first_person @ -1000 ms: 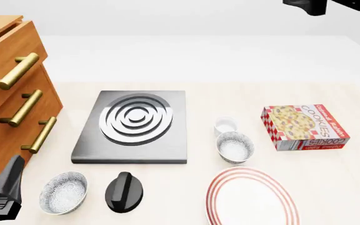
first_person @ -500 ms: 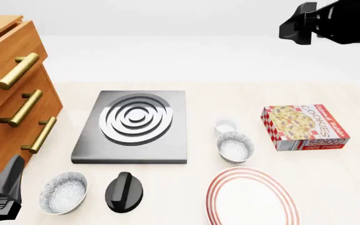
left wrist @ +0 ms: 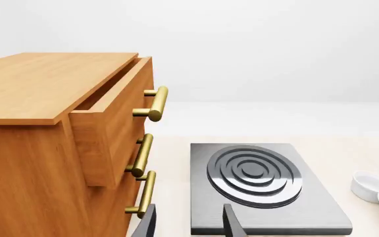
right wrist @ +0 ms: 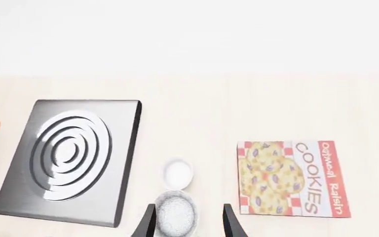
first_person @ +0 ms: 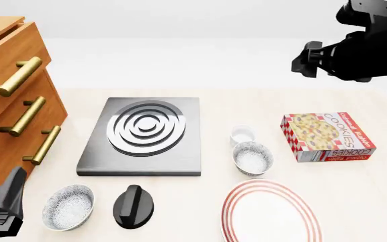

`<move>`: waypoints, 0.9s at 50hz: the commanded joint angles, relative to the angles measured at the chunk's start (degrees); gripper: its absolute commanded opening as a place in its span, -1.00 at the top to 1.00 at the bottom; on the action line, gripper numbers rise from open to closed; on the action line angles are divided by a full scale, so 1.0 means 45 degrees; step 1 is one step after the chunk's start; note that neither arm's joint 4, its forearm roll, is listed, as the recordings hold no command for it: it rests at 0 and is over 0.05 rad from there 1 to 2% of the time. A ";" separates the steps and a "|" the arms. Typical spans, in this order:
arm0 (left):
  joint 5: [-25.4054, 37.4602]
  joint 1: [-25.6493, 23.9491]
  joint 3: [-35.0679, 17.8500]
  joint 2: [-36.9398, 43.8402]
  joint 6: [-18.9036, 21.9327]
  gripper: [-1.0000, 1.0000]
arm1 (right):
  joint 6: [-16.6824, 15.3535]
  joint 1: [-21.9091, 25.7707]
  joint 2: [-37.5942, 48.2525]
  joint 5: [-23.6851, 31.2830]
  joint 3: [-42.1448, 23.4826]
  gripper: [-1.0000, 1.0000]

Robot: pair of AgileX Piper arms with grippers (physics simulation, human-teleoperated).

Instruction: Pick the akita bowl between the plate and the ramekin and place it on the plate.

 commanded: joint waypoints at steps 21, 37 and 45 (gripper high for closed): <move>0.0000 0.0000 0.0000 0.0000 0.0000 -1.00 | 0.0541 -0.0378 0.0644 -0.1573 0.2163 -1.00; 0.0000 0.0000 0.0000 0.0000 0.0000 -1.00 | 0.0288 -0.0240 0.1032 -0.1925 0.2786 -1.00; 0.0000 0.0000 0.0000 0.0000 0.0000 -1.00 | 0.0211 -0.0073 0.1632 -0.2471 0.2999 -1.00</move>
